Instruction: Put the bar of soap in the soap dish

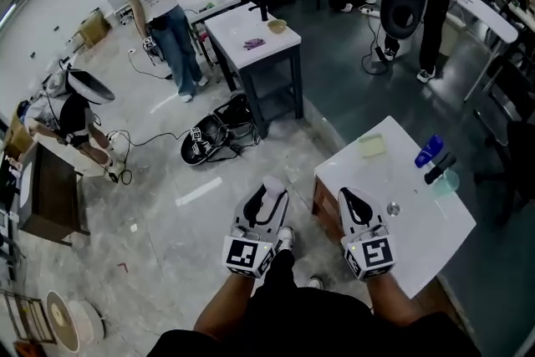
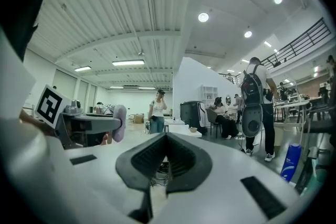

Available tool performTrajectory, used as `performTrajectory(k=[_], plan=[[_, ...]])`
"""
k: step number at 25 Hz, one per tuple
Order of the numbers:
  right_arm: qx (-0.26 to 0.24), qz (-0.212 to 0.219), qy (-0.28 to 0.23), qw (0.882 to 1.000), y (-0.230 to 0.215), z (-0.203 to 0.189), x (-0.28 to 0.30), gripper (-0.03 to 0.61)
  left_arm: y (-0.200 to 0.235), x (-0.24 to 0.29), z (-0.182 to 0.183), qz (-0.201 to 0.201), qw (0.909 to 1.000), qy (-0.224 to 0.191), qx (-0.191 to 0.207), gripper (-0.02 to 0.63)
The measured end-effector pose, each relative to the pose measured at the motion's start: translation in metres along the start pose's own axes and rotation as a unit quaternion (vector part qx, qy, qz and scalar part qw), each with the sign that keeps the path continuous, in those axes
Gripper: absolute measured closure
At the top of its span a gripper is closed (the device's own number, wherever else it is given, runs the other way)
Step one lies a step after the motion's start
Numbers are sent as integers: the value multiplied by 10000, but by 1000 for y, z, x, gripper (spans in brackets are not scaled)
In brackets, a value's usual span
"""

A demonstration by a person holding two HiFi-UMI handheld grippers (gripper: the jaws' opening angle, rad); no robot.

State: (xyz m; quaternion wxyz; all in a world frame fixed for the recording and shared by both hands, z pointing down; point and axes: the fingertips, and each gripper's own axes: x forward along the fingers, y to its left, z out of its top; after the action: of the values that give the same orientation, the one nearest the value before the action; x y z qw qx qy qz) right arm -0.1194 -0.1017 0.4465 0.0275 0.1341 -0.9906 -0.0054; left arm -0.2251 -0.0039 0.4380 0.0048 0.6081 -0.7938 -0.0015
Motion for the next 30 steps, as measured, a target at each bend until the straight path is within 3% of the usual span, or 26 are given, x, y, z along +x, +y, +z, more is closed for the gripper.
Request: performTrajectory(k=[6, 14, 23, 30], plan=[[146, -279, 150, 9994, -27, -7, 46, 569, 24, 58, -5, -265, 9996, 53, 79, 417], [215, -977, 327, 9945, -69, -9, 96, 569, 49, 137, -12, -1036, 9944, 202, 41, 417], [6, -2104, 579, 9759, -105, -16, 107, 569, 38, 203, -16, -2211, 9746, 343, -3, 417], [292, -2697, 629, 9604, -142, -29, 77, 569, -4, 236, -31, -2790, 9587, 531, 155, 417]])
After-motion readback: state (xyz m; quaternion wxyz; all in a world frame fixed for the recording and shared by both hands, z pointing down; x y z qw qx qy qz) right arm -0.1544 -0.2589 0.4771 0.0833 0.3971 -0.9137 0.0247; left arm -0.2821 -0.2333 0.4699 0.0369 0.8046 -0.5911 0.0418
